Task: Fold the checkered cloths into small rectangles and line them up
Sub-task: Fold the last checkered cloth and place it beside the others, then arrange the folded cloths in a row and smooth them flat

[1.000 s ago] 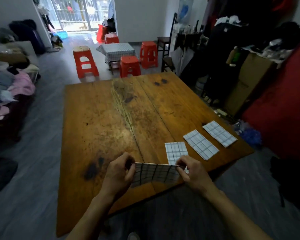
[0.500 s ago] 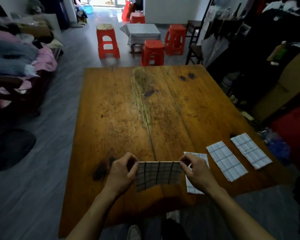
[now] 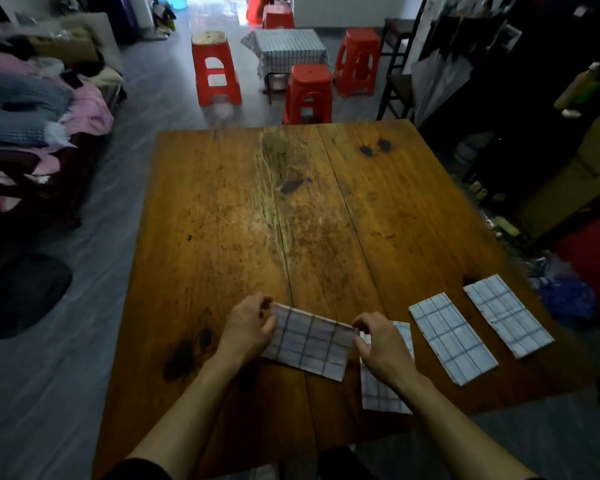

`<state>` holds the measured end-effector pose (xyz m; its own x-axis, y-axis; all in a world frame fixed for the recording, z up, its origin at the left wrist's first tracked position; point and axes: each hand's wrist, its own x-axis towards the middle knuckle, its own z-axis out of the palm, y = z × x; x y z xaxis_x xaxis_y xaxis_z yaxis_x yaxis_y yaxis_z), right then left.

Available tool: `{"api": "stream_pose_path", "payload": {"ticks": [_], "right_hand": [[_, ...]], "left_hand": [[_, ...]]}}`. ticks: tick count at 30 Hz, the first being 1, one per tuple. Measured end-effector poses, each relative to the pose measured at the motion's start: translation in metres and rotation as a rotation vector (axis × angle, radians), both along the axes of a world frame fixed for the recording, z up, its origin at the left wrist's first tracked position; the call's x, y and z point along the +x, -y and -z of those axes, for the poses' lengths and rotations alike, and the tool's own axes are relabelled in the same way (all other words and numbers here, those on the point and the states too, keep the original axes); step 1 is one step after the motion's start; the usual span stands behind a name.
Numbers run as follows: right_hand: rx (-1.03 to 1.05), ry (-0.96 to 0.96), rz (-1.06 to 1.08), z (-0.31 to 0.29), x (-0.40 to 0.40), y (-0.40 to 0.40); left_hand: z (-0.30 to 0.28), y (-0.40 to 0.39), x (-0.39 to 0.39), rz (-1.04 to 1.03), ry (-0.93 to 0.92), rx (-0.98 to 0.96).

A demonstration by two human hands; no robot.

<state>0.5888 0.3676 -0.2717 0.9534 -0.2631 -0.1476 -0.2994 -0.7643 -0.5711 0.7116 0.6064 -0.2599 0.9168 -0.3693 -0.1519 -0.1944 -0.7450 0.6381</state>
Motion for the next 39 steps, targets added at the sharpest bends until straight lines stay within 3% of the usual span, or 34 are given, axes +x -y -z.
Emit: {"api": "stream_pose_path", "payload": {"ticks": [16,30,39], "right_hand": [[-0.210,-0.127,-0.248,0.032,0.046,-0.025],[-0.253,-0.144,-0.222,0.035,0.033,-0.035],[-0.123,-0.159,-0.229,0.040,0.003,-0.064]], "left_hand": [[0.031,0.018,-0.086,0.142,0.060,0.478],[0.049,0.023,-0.081,0.234,0.010,0.529],[0.053,0.009,-0.044,0.282,0.061,0.575]]}}
